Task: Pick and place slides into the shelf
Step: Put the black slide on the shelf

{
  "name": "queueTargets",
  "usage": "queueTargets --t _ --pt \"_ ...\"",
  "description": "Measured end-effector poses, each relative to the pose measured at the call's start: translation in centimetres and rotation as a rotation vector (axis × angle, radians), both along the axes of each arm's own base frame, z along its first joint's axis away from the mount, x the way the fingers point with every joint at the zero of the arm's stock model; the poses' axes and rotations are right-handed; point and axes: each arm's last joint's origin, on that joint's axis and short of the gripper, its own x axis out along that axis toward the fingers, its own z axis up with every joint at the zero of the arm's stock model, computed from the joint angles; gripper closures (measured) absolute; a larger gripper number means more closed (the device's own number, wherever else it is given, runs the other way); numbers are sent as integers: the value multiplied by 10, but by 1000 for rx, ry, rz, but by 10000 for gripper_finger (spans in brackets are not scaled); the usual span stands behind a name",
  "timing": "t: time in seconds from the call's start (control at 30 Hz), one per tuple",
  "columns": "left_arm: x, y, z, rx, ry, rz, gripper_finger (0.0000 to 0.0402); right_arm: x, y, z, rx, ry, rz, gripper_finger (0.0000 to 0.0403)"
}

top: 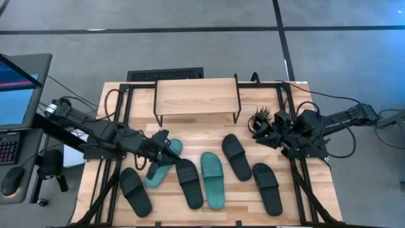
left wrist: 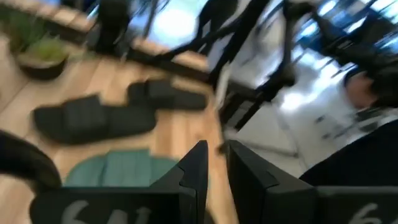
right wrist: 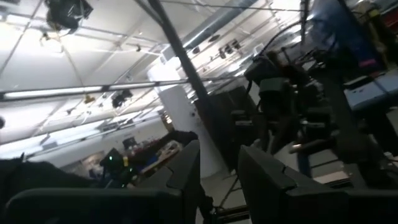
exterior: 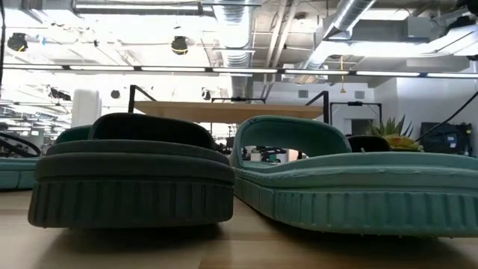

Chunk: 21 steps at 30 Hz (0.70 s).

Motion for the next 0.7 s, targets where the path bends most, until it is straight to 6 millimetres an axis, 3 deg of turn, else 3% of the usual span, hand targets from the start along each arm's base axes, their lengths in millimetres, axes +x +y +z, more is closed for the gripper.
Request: queueTargets --t 0.2,0.37,0.7 --pt "9 -25 12 4 120 14 354 -2 1 0 -25 -9 65 305" --pt "10 -40 9 23 201 37 354 -2 2 0 -29 -8 75 305" --pt "15 -33 10 66 156 124 354 -5 -1 9 53 -74 43 305"
